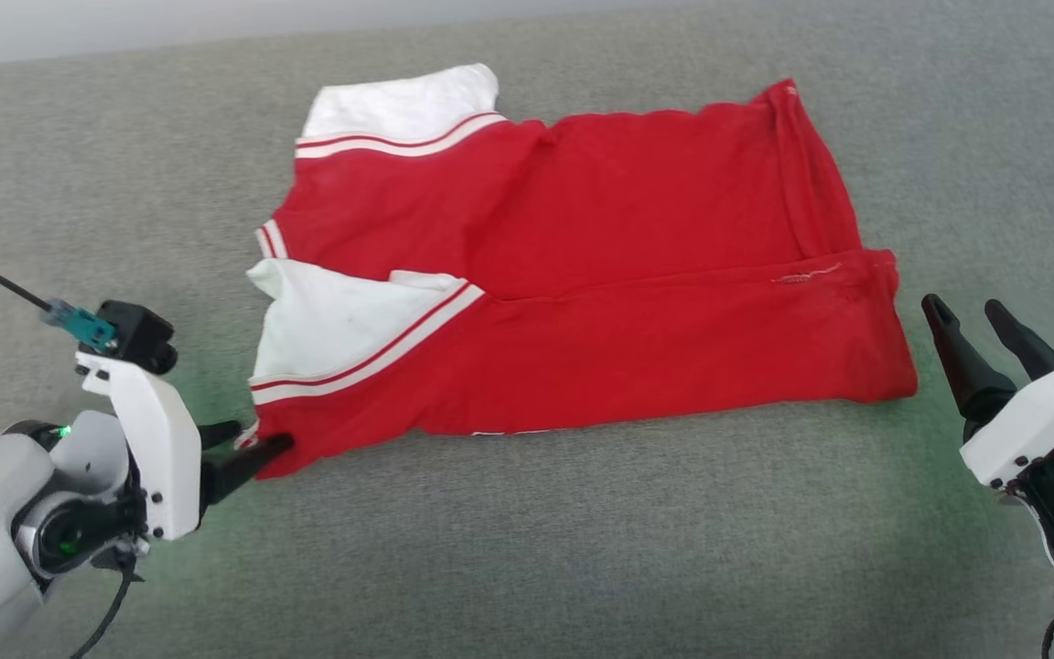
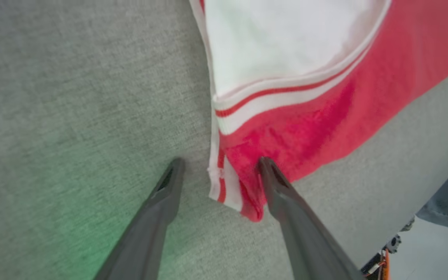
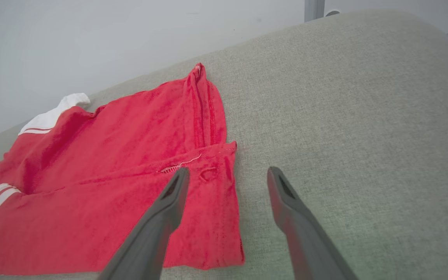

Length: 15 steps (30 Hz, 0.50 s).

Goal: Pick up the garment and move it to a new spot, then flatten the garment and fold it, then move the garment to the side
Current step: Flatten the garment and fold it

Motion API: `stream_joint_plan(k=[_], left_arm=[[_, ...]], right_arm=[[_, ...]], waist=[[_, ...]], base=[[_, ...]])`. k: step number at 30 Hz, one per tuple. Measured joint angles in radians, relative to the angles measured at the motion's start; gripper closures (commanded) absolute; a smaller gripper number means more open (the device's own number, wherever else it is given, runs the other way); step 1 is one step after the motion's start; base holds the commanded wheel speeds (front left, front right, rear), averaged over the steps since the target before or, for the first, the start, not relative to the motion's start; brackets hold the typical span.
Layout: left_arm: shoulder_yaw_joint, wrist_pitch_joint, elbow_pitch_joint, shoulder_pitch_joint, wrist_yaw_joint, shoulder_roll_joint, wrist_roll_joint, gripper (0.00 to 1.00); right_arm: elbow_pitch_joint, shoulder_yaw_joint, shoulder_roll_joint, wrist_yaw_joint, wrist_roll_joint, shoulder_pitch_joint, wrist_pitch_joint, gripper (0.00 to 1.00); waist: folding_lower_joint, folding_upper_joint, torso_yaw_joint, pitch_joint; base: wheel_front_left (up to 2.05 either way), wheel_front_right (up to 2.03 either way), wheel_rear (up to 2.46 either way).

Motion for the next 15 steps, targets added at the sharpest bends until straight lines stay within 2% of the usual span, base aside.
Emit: stream_joint_plan(k=[1, 2, 3, 9, 15], left_arm=[[0.004, 0.005, 0.004, 0.000, 0.000, -0.004, -0.024, 0.61], [0.004, 0.010, 0.003, 0.000, 0.000, -0.005, -0.032, 0.85], [0.004, 0.014, 0.000, -0.001, 0.001, -0.005, -0.039, 1.00], [-0.002, -0.002, -0.026, -0.002, 0.001, -0.019, -0.047, 1.00], [-0.016, -0.022, -0.044, -0.013, 0.000, -0.028, -0.035, 1.00]], right_arm=[[0.000, -0.001, 0.000, 0.000, 0.000, 0.000, 0.000, 0.00], [0.000, -0.001, 0.000, 0.000, 0.000, 0.000, 0.000, 0.00], [0.000, -0.001, 0.000, 0.000, 0.000, 0.000, 0.000, 0.00], [-0.009, 0.016, -0.030, 0.000, -0.015, 0.000, 0.045, 0.00], [-0.018, 0.106, -0.118, 0.000, -0.063, -0.007, 0.252, 0.00]], waist=[[0.0000, 0.0000, -0.005, 0.003], [0.0000, 0.0000, -0.010, 0.006], [0.0000, 0.0000, -0.014, 0.008], [0.0000, 0.0000, -0.013, 0.011], [0.0000, 0.0000, 0.008, 0.012]], base=[[0.00, 0.00, 0.00], [0.00, 0.00, 0.00], [0.00, 0.00, 0.00], [0.00, 0.00, 0.00], [0.00, 0.00, 0.00]])
